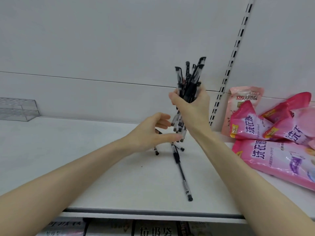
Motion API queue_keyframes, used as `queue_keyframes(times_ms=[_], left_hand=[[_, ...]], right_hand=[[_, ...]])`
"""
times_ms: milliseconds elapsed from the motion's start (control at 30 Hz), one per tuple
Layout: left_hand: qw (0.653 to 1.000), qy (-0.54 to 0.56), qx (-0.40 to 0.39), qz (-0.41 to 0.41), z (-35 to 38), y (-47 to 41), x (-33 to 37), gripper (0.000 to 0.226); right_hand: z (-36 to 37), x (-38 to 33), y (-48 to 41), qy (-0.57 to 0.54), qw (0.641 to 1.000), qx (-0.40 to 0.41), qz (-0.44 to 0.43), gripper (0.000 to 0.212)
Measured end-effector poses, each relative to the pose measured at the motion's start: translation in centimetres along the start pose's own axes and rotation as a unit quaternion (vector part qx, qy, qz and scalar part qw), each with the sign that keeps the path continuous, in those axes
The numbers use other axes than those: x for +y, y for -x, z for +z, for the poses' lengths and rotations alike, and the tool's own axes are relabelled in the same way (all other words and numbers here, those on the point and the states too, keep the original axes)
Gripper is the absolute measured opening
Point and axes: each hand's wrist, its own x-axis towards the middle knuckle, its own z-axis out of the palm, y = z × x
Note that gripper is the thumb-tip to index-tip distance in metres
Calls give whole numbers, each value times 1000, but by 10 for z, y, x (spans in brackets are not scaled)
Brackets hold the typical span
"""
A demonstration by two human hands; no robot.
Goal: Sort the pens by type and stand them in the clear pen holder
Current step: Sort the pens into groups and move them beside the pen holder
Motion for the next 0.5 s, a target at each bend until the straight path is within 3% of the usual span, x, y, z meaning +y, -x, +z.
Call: queue_keyframes(times_ms=[200, 300, 500], left_hand=[[1000, -13, 1, -12, 1, -4, -14, 83], [1000, -15, -8, -21, -1, -5, -21, 76], [998, -59, -6, -13, 4, -2, -24, 63]], right_hand=[[0, 21, 17, 37, 999, -28, 28, 32], [-2, 26, 17, 51, 996, -52, 53, 24], [-12, 29, 7, 28, 998, -19, 61, 17]])
